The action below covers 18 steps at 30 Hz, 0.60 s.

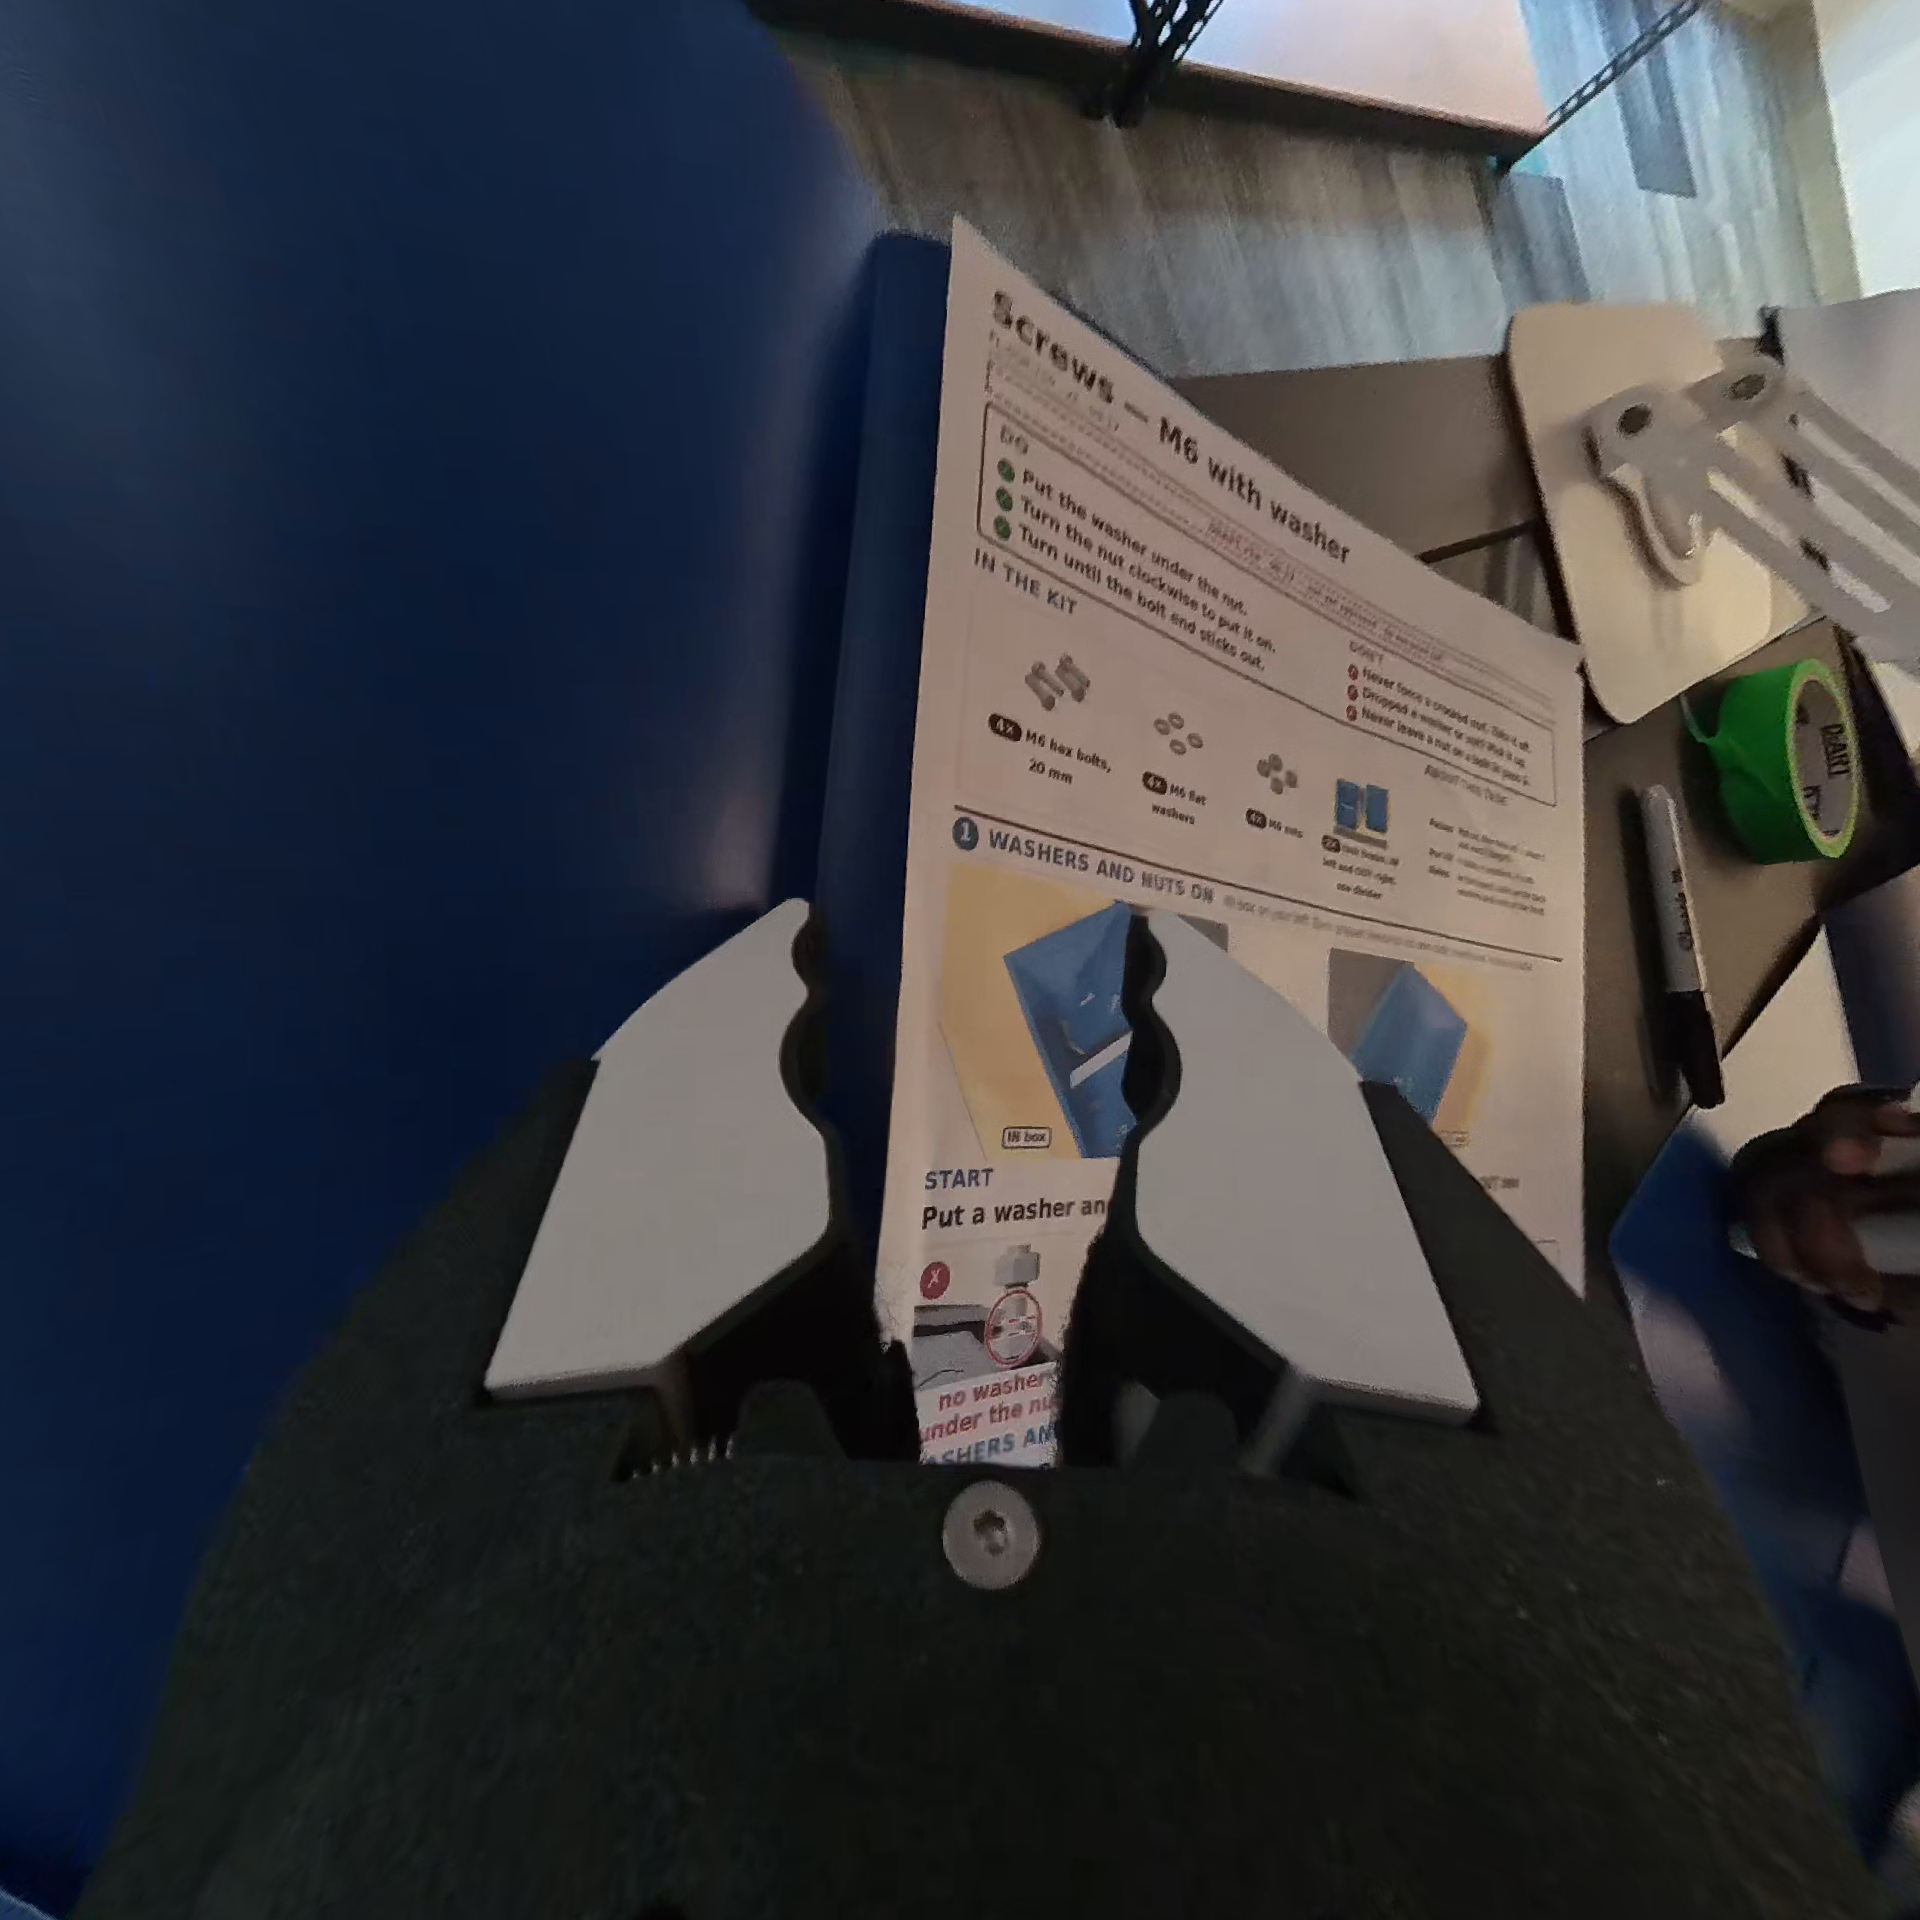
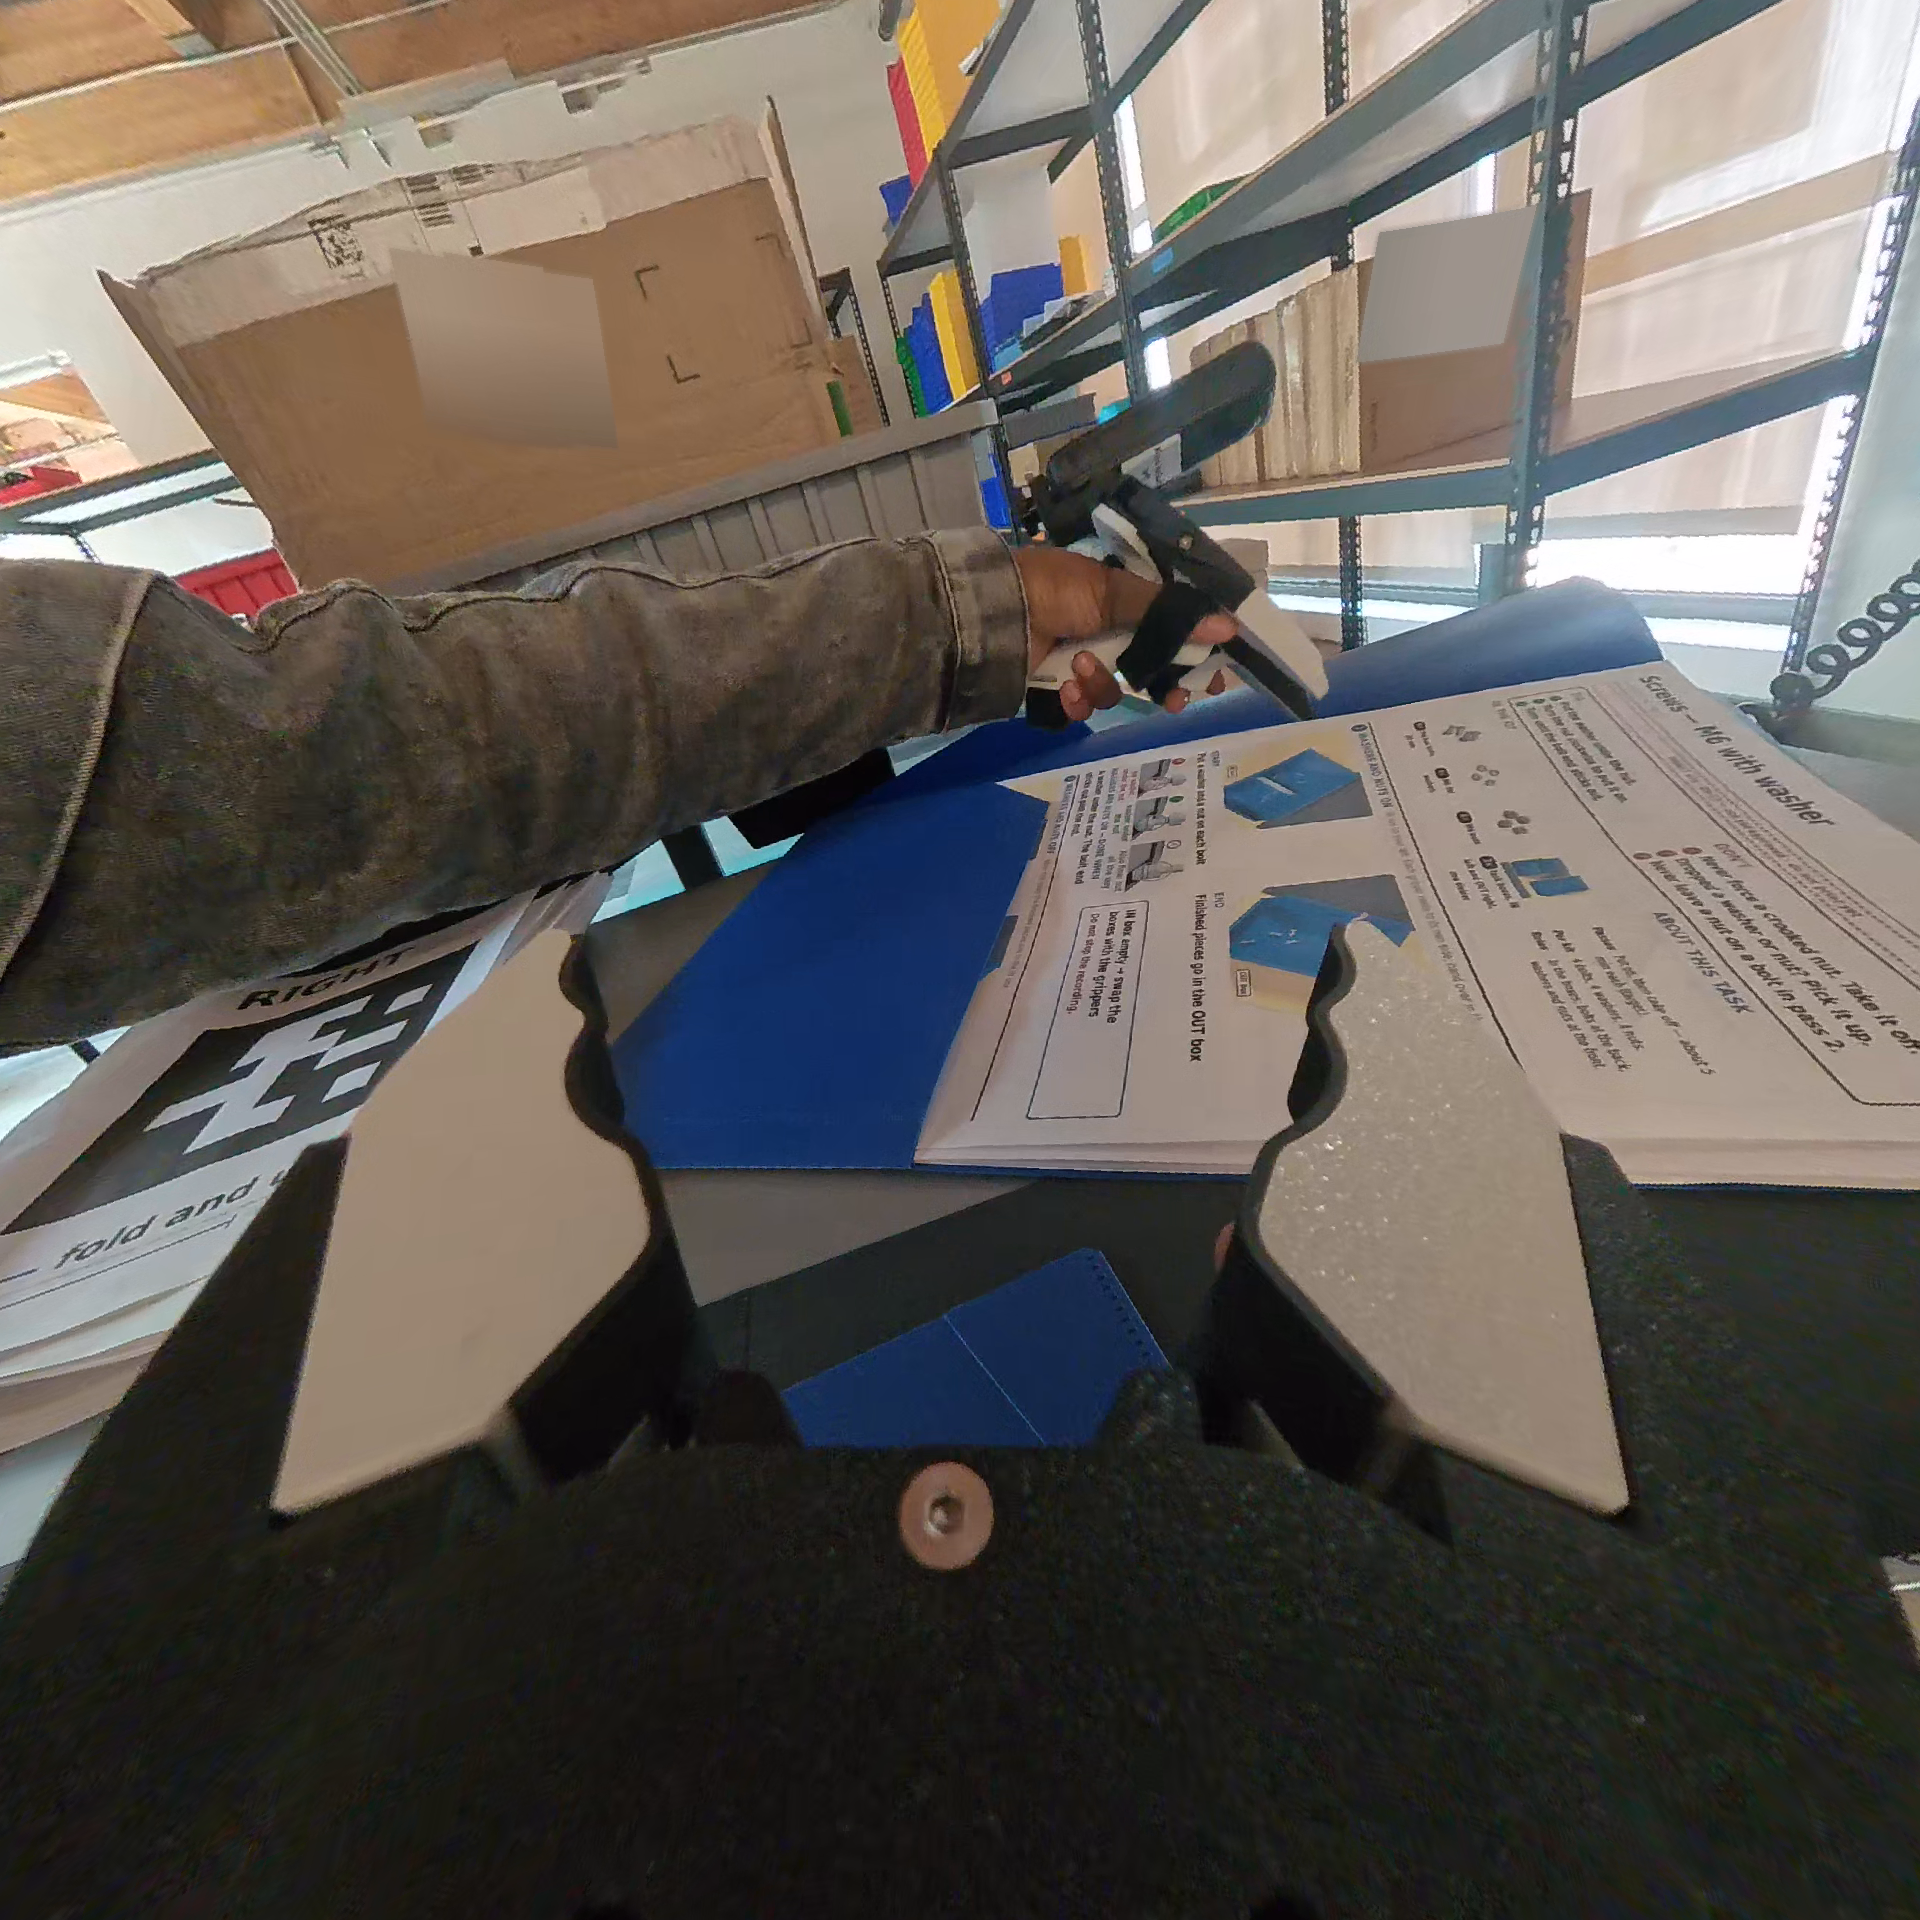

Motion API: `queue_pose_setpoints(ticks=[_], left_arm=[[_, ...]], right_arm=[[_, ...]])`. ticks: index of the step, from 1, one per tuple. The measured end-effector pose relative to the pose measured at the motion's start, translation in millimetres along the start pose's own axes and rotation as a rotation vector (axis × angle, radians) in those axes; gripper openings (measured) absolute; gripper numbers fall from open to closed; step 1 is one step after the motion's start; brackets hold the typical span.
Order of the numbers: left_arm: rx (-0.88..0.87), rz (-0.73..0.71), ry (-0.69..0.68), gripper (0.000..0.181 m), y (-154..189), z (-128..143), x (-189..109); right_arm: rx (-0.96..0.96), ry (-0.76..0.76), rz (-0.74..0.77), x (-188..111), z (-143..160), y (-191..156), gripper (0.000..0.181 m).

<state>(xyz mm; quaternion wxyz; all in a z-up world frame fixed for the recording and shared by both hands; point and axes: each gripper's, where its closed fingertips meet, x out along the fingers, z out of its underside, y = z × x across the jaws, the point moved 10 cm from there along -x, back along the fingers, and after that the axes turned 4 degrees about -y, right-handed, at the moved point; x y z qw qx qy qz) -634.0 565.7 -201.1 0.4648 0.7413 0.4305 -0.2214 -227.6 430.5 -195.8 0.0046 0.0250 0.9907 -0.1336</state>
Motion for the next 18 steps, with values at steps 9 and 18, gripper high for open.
queue_pose_setpoints(ticks=[9,18], left_arm=[[0.068,0.039,-0.048,0.049,13.9,-0.9,2.7],[0.088,-0.053,-0.086,0.047,5.8,2.5,5.9]], right_arm=[[0.023,0.007,0.003,-0.6,-0.2,2.4,0.125],[0.031,0.006,0.001,-0.6,-0.3,3.3,0.123]])
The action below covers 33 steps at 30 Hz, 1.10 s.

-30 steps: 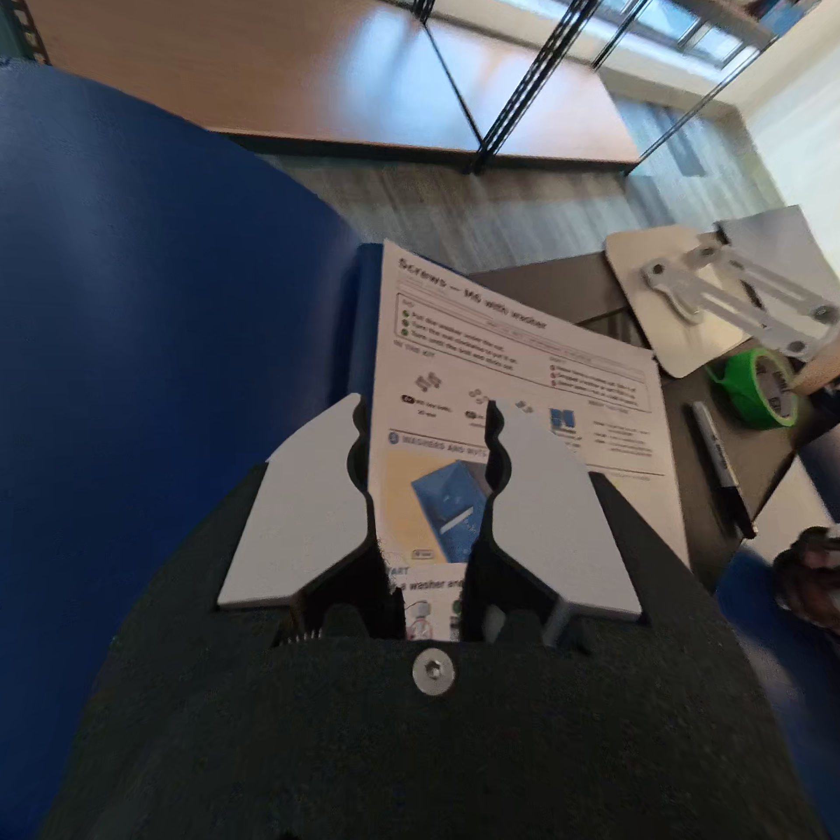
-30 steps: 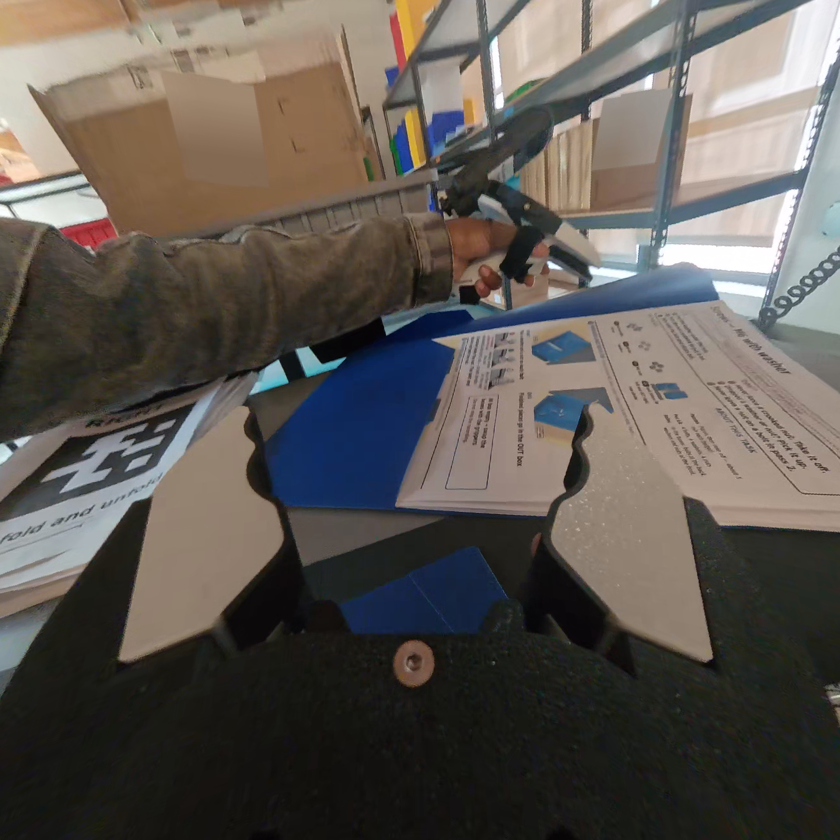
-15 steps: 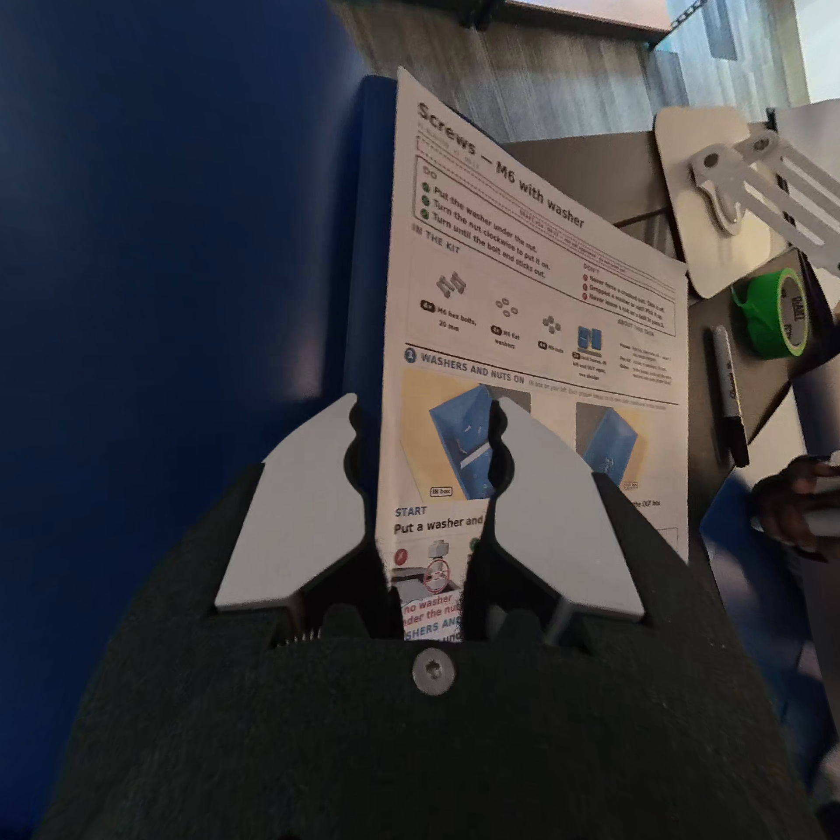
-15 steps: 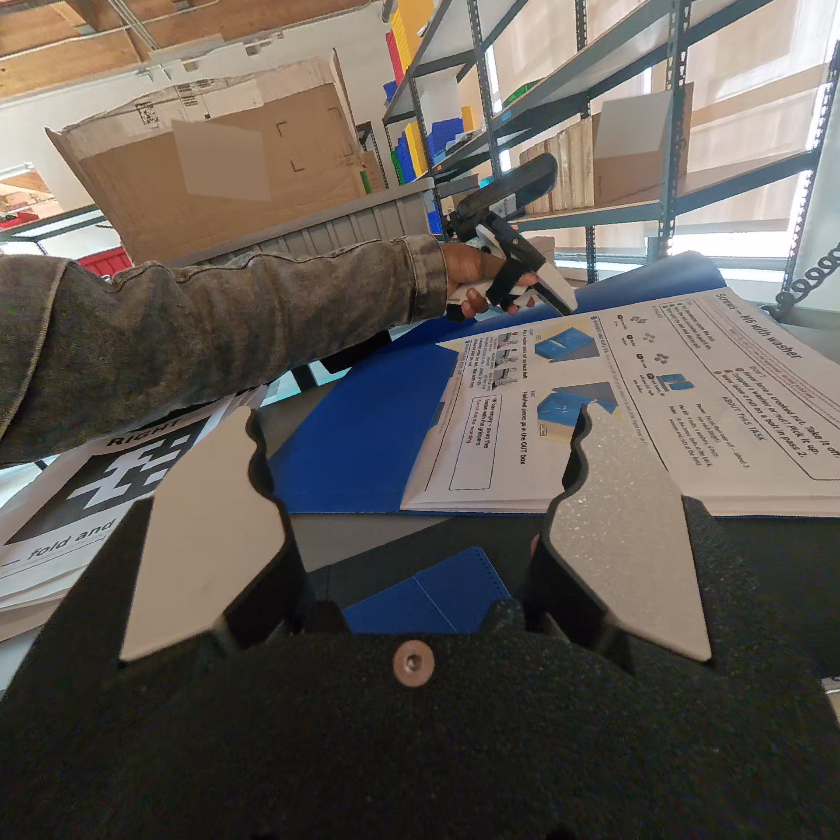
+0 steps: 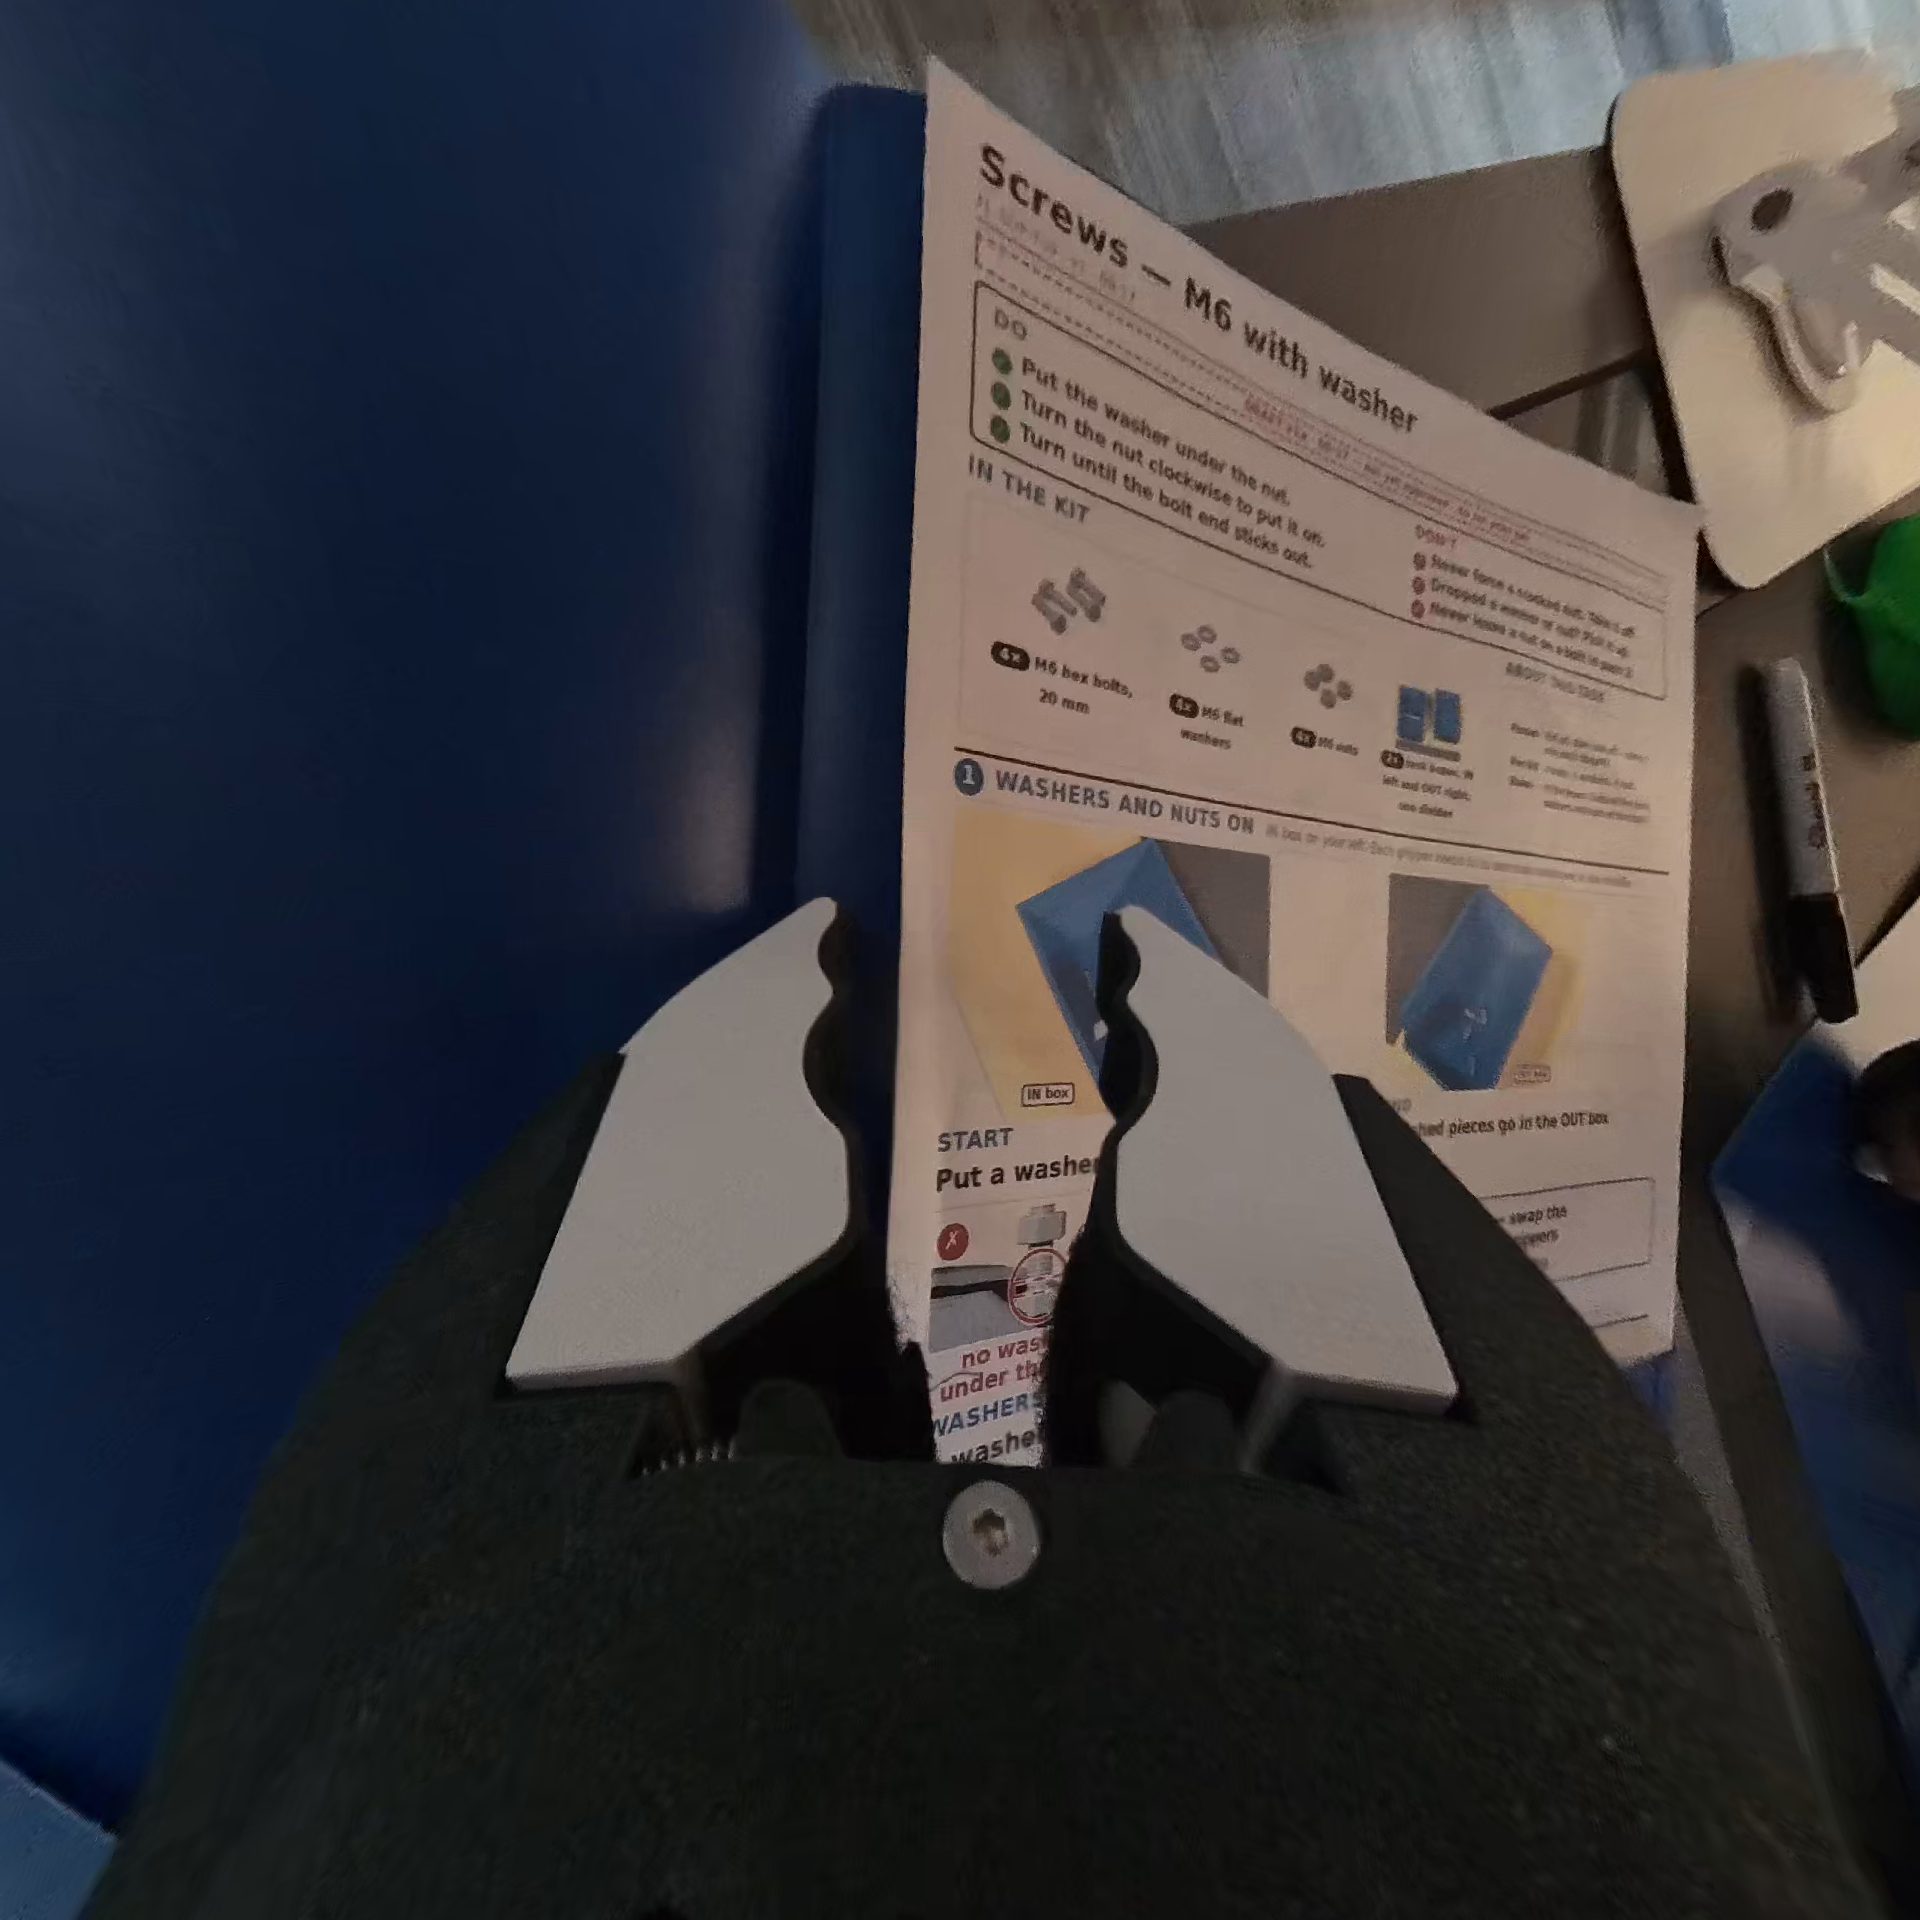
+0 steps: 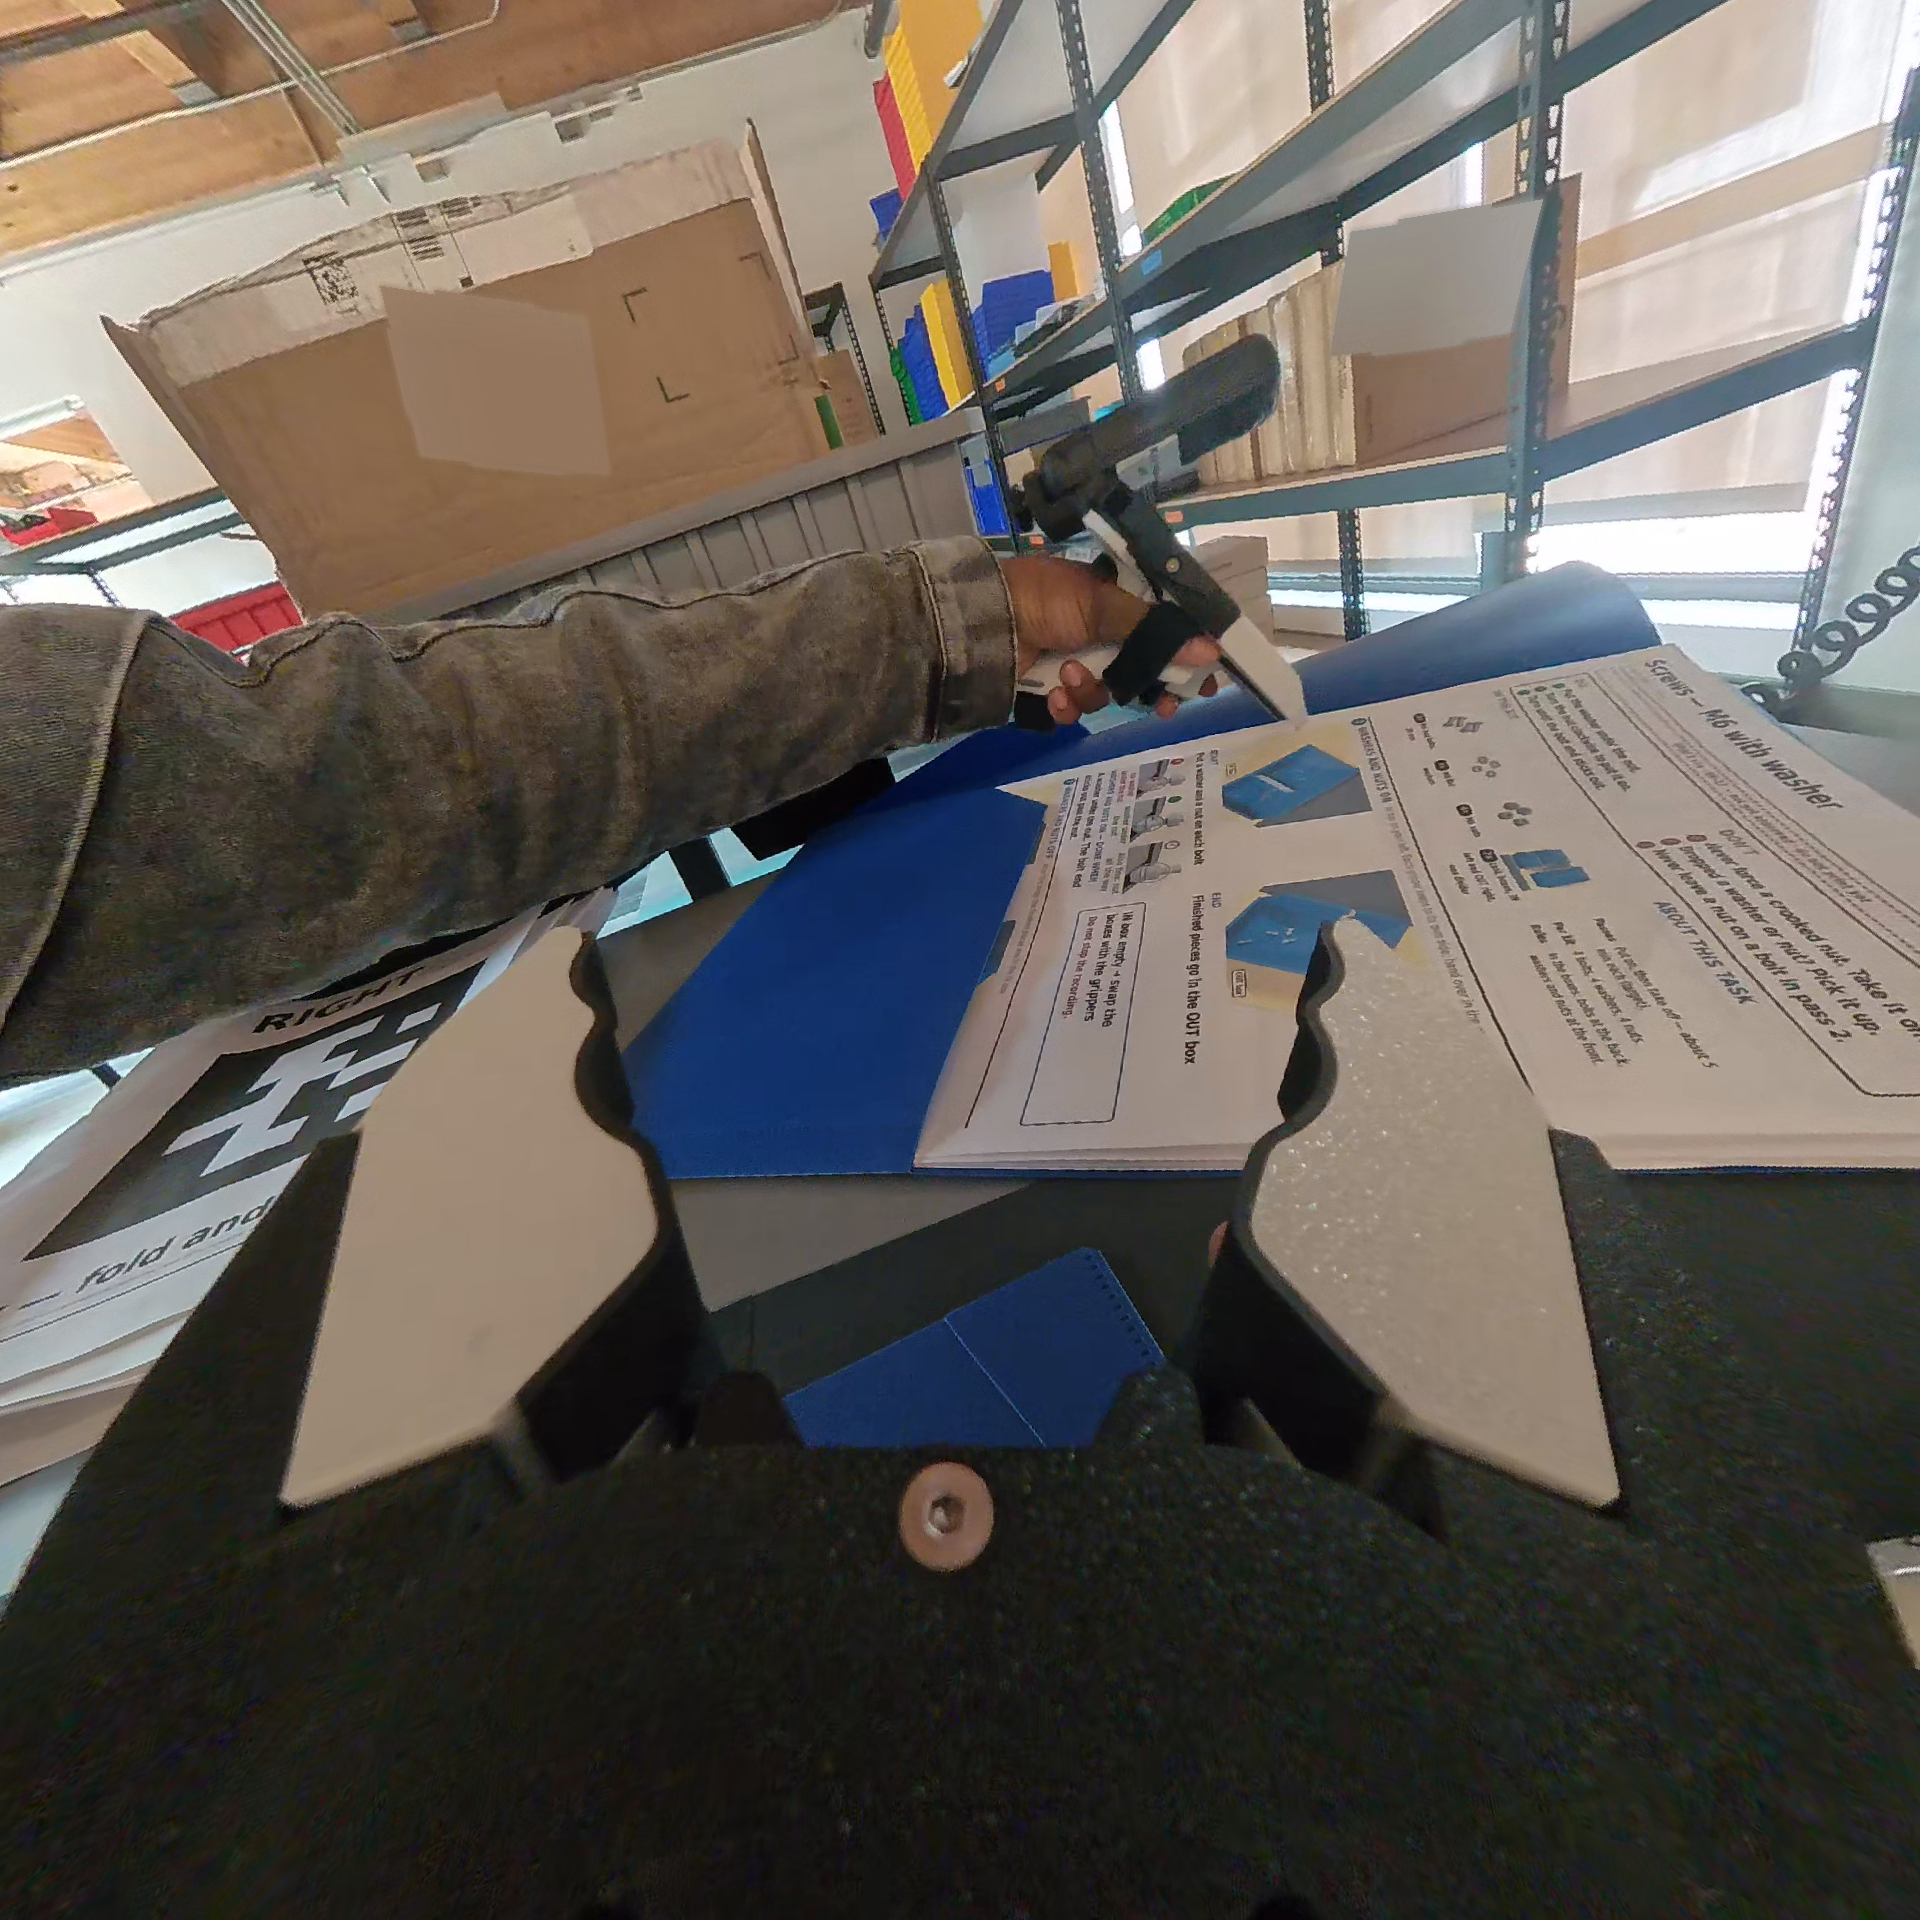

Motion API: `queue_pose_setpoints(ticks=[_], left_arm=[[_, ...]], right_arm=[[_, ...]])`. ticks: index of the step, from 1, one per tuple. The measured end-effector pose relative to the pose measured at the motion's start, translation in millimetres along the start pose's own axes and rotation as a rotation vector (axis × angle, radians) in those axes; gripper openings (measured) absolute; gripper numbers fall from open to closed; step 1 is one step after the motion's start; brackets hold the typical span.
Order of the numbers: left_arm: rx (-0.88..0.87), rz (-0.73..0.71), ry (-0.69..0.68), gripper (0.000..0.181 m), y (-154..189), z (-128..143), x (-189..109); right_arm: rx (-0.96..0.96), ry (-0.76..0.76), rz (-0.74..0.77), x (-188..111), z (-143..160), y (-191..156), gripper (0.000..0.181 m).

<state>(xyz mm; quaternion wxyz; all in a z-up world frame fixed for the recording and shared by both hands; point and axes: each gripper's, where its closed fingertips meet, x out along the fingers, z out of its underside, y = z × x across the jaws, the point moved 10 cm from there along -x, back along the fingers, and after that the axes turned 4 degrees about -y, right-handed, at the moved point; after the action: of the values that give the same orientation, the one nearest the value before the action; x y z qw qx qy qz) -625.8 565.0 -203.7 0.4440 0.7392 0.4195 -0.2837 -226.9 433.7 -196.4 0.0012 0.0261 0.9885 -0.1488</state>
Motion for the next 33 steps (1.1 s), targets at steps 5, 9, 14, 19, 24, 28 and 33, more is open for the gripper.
queue_pose_setpoints(ticks=[5,9,14,19,24,28,33], left_arm=[[0.006,0.042,0.027,0.042,4.7,-2.7,-1.0],[0.007,0.052,0.03,0.042,6.5,-3.8,-3.3],[0.034,0.121,0.082,0.024,10.4,-3.4,-11.7],[0.121,0.136,0.045,0.006,12.9,4.3,-8.5],[0.314,0.067,0.077,0.001,23.9,7.6,-14.5],[0.669,-0.086,0.174,0.001,51.9,21.9,-28.1],[1.137,-0.449,0.377,0.002,86.7,60.3,-35.6]], right_arm=[[0.012,-0.001,-0.003,0.1,0.1,1.1,0.123],[0.015,0.001,-0.001,0.1,0.0,1.5,0.123],[0.014,0.001,-0.005,0.2,0.1,1.4,0.122],[0.016,0.0,-0.005,0.4,0.2,1.7,0.121],[0.018,0.001,-0.01,0.4,0.4,1.9,0.12],[0.017,0.007,-0.019,0.2,0.4,1.4,0.116],[-0.06,0.028,0.023,-1.7,-0.3,-3.5,0.103]])
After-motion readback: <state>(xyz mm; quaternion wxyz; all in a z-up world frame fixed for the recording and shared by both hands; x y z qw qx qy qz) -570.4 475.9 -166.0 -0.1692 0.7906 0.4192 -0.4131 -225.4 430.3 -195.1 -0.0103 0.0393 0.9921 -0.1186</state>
